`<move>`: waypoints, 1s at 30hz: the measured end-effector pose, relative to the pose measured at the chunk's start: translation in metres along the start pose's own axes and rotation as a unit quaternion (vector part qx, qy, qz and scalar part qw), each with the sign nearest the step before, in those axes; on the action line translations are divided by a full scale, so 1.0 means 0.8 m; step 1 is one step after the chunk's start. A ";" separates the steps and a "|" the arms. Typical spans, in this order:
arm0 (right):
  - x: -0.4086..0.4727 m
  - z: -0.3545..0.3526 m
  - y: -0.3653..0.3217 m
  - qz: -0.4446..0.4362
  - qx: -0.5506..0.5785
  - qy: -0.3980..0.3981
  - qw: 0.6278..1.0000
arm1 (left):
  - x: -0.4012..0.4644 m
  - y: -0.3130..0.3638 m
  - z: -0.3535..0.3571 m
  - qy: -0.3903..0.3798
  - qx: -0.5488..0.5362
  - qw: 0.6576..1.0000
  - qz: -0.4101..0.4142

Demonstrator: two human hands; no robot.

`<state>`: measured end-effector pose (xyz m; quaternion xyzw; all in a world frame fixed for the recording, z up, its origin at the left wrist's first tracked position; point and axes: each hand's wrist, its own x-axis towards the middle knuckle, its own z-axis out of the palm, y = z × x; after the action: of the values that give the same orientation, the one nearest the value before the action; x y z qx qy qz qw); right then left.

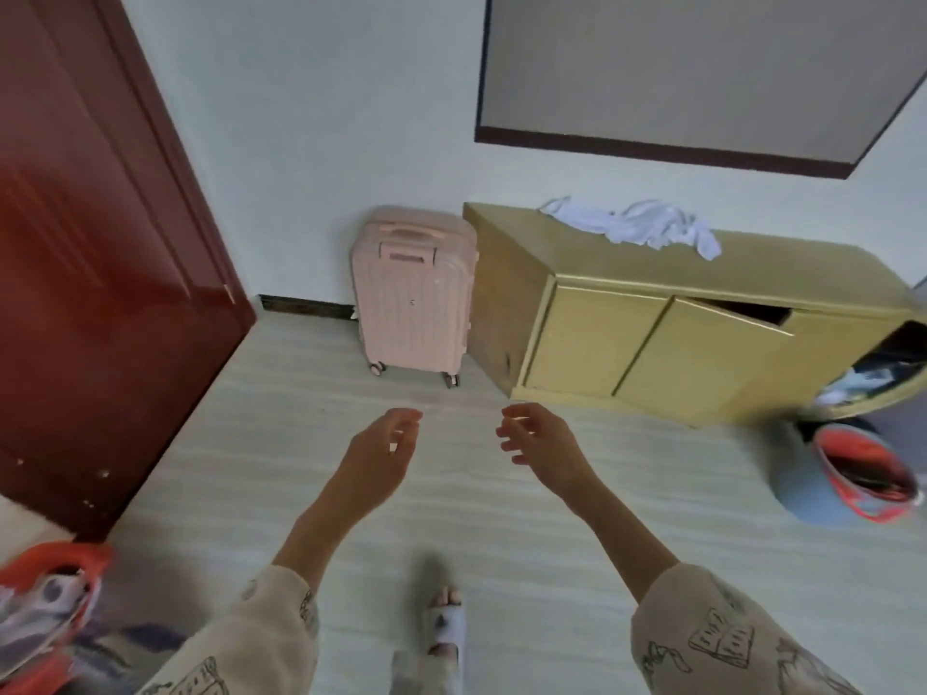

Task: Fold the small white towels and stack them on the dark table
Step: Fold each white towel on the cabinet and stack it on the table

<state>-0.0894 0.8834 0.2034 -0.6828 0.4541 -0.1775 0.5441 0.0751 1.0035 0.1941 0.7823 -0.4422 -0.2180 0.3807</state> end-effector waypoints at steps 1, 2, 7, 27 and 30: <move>0.023 -0.018 0.005 0.005 -0.001 0.012 1.000 | 0.029 0.007 0.015 -0.010 -0.004 1.000 0.003; 0.048 -0.036 0.008 0.008 -0.005 0.025 1.000 | 0.059 0.015 0.030 -0.022 -0.007 1.000 0.008; 0.191 -0.126 -0.002 0.012 -0.042 0.080 0.996 | 0.228 0.053 0.080 -0.079 -0.010 0.996 0.034; 0.699 -0.436 0.044 0.089 -0.032 0.103 0.990 | 0.759 0.173 0.344 -0.223 0.061 0.973 -0.015; 0.775 -0.484 0.058 0.110 -0.065 0.100 0.987 | 0.823 0.194 0.388 -0.233 0.061 0.970 -0.032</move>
<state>-0.0696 0.1540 0.1391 -0.6411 0.5893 -0.1543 0.4668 0.1212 0.2644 0.1226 0.7450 -0.5064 -0.3792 0.2115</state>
